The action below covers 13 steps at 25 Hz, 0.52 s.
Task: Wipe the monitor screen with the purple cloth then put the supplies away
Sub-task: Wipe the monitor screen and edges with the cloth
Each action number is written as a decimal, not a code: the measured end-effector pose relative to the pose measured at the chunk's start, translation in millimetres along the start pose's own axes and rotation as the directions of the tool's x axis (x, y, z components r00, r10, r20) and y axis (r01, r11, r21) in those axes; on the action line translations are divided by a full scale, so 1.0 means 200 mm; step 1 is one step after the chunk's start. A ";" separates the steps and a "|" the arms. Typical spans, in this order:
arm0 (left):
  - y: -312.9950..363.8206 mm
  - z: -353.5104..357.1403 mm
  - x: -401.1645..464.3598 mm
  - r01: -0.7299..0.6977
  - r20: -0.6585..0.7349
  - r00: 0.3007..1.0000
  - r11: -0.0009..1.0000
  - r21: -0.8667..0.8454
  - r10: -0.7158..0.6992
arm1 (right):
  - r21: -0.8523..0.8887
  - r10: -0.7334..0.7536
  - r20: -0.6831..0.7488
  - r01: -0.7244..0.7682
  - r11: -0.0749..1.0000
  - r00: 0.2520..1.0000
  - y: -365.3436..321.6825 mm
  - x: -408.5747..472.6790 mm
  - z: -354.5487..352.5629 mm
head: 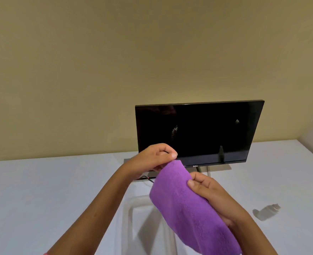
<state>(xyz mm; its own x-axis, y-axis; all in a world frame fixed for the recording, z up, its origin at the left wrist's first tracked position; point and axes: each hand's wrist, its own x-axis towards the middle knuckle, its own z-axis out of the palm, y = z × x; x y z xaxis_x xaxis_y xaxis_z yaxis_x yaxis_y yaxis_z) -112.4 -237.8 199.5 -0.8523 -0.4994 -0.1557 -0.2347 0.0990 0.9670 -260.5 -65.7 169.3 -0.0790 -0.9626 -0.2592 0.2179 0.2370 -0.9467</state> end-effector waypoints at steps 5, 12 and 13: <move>0.04 -0.32 0.08 -0.320 -0.566 0.759 0.942 0.106 0.322 | 0.121 -0.121 -0.402 0.183 0.976 0.908 0.00 0.15 0.08; 0.03 -0.63 0.42 -0.158 -0.729 0.654 0.979 0.132 0.204 | -0.352 -0.492 -0.715 0.353 0.867 0.496 -0.10 0.60 0.13; 0.02 -0.65 0.46 -0.154 -0.722 0.677 0.987 0.050 0.142 | -0.442 -0.552 -0.714 0.335 0.832 0.430 -0.13 0.67 0.12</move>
<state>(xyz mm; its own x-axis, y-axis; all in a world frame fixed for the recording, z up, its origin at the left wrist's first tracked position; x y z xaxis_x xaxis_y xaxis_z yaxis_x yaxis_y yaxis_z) -131.3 -394.4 216.0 -0.2728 -0.9456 0.1774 -0.1236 0.2173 0.9682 -253.7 -204.8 163.2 -0.8489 -0.4515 0.2749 -0.2750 -0.0671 -0.9591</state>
